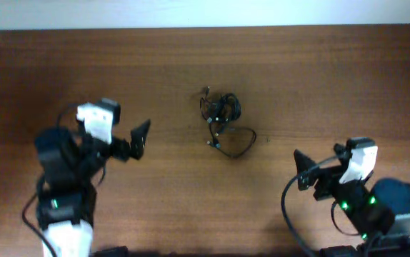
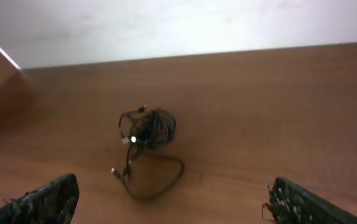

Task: Untangle cables
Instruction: 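Reach the left gripper to the cable bundle and grasp a cable near its USB plug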

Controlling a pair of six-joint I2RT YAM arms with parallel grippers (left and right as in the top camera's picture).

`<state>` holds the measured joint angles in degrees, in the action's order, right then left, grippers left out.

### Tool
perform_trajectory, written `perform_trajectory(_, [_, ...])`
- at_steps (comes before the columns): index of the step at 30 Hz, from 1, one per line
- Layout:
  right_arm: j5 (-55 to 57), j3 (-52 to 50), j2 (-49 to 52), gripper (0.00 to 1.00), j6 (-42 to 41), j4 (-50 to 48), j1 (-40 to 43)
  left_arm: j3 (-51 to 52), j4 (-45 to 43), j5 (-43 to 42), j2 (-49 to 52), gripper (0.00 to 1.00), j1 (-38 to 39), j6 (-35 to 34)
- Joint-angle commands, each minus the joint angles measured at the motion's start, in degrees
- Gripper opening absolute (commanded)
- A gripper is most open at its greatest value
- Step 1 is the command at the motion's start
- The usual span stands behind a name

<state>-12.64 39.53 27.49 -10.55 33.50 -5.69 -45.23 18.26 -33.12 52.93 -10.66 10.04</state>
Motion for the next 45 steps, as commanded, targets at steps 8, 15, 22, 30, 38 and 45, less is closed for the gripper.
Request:
perform_trajectory(8, [-0.52, 30.95, 27.04, 0.99, 0.22, 24.85, -0.28, -37.31, 26.47, -1.81, 26.43, 0.99, 1.6, 7.08])
perform_trajectory(15, [0.83, 51.06, 44.94, 0.99, 2.67, 38.34, -0.28, -56.57, 39.45, 3.39, 39.56, 0.99, 9.14, 8.04])
perform_trajectory(22, [-3.89, 52.54, 52.7, 0.99, 2.62, 35.74, -0.28, -56.76, 36.65, 0.33, 42.88, 0.99, 13.33, 7.54])
perform_trajectory(30, [-3.61, 52.54, 53.9, 0.99, 0.15, 35.76, -0.28, -56.76, 31.67, 14.95, 51.84, 0.86, 20.26, -23.41])
perform_trajectory(38, [-3.21, 52.52, 53.9, 0.97, -0.92, 36.02, -0.28, -56.76, 29.31, 17.81, 60.46, 0.66, 27.54, -37.2])
perform_trajectory(45, [-3.21, 52.52, 53.96, 0.96, -0.9, 36.37, -0.28, -56.76, 28.79, 23.89, 66.64, 0.54, 32.26, -45.97])
